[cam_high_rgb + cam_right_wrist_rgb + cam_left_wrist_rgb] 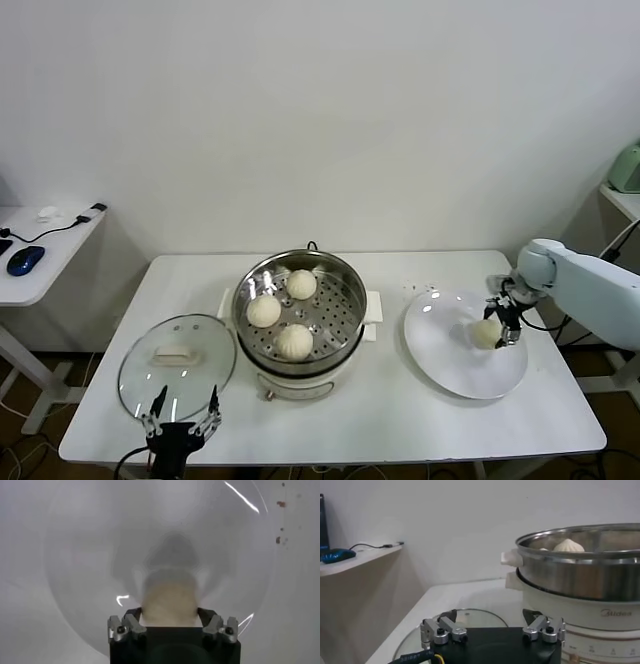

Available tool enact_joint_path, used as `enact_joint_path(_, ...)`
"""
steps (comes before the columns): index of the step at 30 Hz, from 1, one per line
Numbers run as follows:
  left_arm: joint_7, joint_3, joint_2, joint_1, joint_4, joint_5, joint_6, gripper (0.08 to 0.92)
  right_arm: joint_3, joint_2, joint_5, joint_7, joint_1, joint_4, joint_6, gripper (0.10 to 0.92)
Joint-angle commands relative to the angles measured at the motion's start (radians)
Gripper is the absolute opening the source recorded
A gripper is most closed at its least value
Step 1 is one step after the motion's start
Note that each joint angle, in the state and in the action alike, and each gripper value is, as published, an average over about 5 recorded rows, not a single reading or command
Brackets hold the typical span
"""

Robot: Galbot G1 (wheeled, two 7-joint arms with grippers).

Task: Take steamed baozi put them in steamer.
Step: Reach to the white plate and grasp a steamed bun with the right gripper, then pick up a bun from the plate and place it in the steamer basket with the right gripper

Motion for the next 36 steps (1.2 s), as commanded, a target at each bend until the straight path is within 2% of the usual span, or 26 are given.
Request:
enact_joint_path(1, 0.0, 0.0, 0.002, 0.0, 0.002, 0.0, -0.001, 0.823, -0.002, 0.003, -0.002, 0.002, 0.012, 0.015, -0.007, 0.714)
enact_joint_path(5, 0.0, 0.0, 0.002, 0.0, -0.002, 0.0, 0.001, 0.823, -0.118, -0.023, 0.073, -0.008, 0.142, 0.096, -0.026, 0.689)
enact_joint_path(11, 0.0, 0.001, 0.004, 0.0, -0.008, 0.001, 0.005, 0.823, -0.497, -0.017, 0.399, -0.01, 0.607, 0.34, -0.089, 0.681)
enact_joint_path(16, 0.001, 0.008, 0.004, -0.006, -0.014, 0.002, 0.013, 0.823, -0.69, 0.071, 0.698, 0.002, 0.971, 0.543, -0.168, 0.684)
enact_joint_path(21, 0.002, 0.018, 0.004, -0.019, -0.018, -0.002, 0.022, 0.823, -0.678, 0.195, 0.917, 0.062, 1.091, 0.693, -0.255, 0.685)
enact_joint_path(27, 0.011, 0.025, 0.009, -0.045, -0.02, -0.014, 0.037, 0.823, -0.603, 0.356, 1.03, 0.173, 1.004, 0.729, -0.323, 0.687)
enact_joint_path(31, 0.016, 0.019, 0.014, -0.062, -0.02, -0.029, 0.046, 0.823, -0.584, 0.444, 1.026, 0.241, 0.874, 0.691, -0.35, 0.687)
enact_joint_path(36, 0.018, 0.012, 0.016, -0.078, -0.017, -0.032, 0.052, 0.823, -0.581, 0.517, 0.961, 0.276, 0.715, 0.573, -0.362, 0.685)
